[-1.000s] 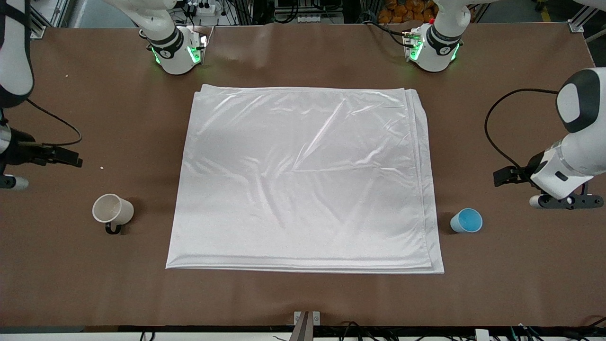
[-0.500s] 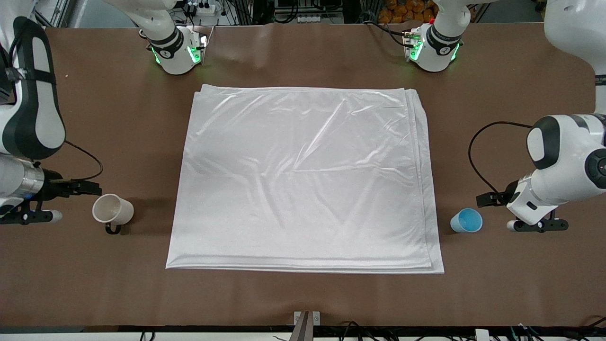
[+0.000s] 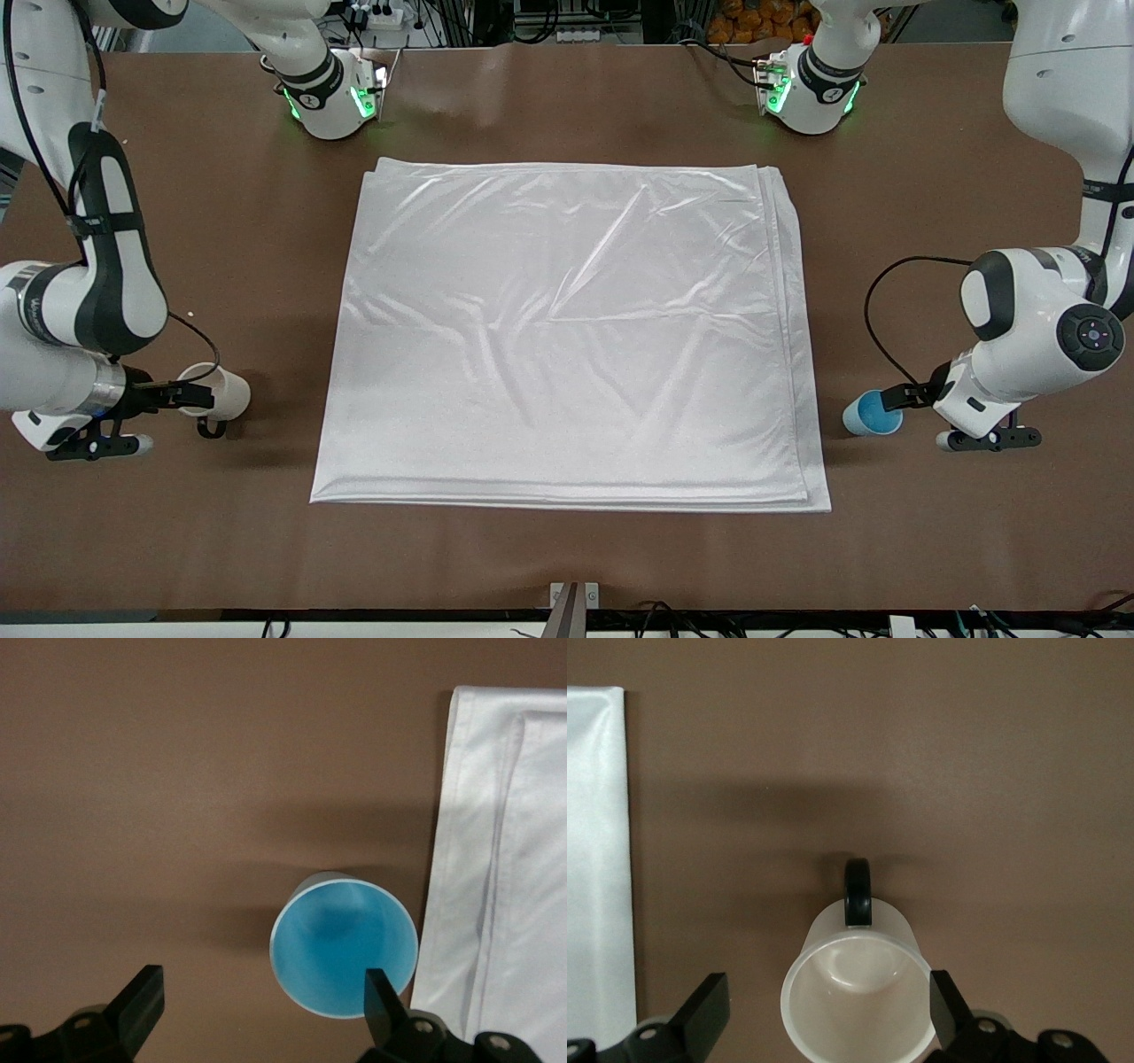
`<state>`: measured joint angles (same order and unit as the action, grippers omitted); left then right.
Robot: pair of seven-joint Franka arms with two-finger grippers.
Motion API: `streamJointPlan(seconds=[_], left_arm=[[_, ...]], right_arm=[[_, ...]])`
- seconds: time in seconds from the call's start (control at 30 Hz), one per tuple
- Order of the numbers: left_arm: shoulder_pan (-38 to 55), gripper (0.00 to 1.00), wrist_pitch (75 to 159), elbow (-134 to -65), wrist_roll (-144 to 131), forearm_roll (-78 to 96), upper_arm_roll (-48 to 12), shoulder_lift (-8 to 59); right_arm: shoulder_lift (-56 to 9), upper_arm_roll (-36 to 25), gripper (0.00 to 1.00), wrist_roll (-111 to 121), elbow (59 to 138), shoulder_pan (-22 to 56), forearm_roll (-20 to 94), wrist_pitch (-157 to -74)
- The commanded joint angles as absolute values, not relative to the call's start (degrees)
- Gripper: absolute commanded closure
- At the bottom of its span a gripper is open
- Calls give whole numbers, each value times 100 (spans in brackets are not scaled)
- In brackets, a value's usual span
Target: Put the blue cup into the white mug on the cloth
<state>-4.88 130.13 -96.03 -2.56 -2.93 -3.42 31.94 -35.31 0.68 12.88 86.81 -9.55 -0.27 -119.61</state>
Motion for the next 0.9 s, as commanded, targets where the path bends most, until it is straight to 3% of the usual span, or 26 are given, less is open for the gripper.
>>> streamJointPlan(seconds=[0.0,0.57,0.63,0.73,0.87], left_arm=[[-519,0,13482,-9914,-465,-308,-369,3217],[-492,0,13746,-10020,-624,-308,-369,3357],[-492,0,13764,-10011,-624,-308,-369,3410],[-492,1,13772,-9993,-624,-316,-369,3436],[-483,21,13843,-9993,-624,-325,-369,3472]], right_arm=[[-3832,114,0,1406,8437,-1011,-44,-12277],[-4324,114,3,1406,8438,-1020,-62,-12885],[-4342,114,14,1406,8438,-1020,-53,-12876],[-4342,114,44,1406,8438,-1020,-44,-12876],[-4342,114,76,1406,8464,-1020,-18,-12867]])
